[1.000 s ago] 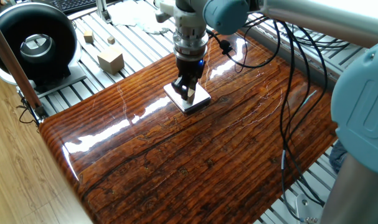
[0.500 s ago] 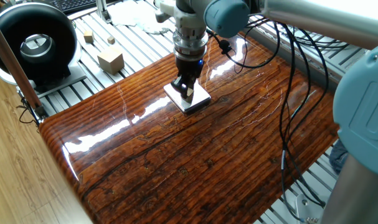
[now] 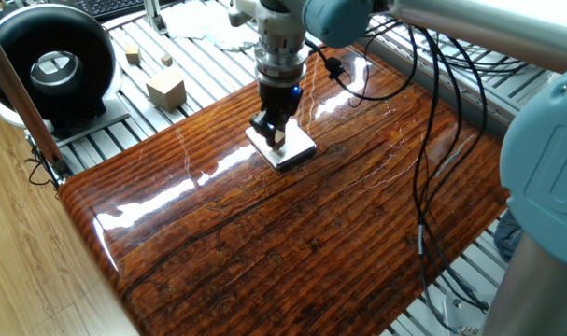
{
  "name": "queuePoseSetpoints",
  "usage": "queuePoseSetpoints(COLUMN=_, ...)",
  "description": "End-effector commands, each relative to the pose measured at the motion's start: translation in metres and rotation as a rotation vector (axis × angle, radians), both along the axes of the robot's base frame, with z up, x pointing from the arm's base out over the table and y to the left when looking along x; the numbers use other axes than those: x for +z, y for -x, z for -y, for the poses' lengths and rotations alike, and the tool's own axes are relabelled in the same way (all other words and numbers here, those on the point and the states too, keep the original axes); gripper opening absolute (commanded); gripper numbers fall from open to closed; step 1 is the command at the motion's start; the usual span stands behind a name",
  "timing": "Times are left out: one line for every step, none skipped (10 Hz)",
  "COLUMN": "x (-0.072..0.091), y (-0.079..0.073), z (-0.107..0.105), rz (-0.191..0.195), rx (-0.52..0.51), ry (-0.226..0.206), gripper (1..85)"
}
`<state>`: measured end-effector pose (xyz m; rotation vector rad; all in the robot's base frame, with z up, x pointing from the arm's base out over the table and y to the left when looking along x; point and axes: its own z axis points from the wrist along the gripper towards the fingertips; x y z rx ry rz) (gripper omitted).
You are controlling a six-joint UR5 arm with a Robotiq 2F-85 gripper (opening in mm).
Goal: Remove the object from the scale
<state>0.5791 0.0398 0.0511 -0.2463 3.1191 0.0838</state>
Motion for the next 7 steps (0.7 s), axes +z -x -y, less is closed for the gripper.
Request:
queuePoseSetpoints(x=0.011, y=-0.009, z=-0.027, rz=-0.011, rx=-0.071, ry=-0.013, gripper=1.0)
queuePoseSetpoints(x=0.011, y=-0.011, z=-0.036, rz=-0.02, rx=-0.095, ry=-0.005, gripper=1.0)
queuePoseSetpoints(x=0.009, y=-0.015, z=-0.043, rz=-0.02, rx=-0.106, ry=-0.002, gripper=1.0)
queuePoseSetpoints(x=0.005, y=-0.02, z=-0.048, rz=-0.014, rx=-0.11, ry=0.001, gripper=1.0)
queuePoseSetpoints(x=0.0, y=-0.023, z=-0.051, rz=-0.011, rx=-0.114, ry=0.004, gripper=1.0)
queuePoseSetpoints(x=-0.005, y=-0.026, z=-0.056, rz=-0.011, rx=-0.124, ry=-0.006, gripper=1.0)
queuePoseSetpoints(x=-0.007, y=-0.028, z=-0.062, rz=-0.011, rx=-0.137, ry=-0.021, gripper=2.3)
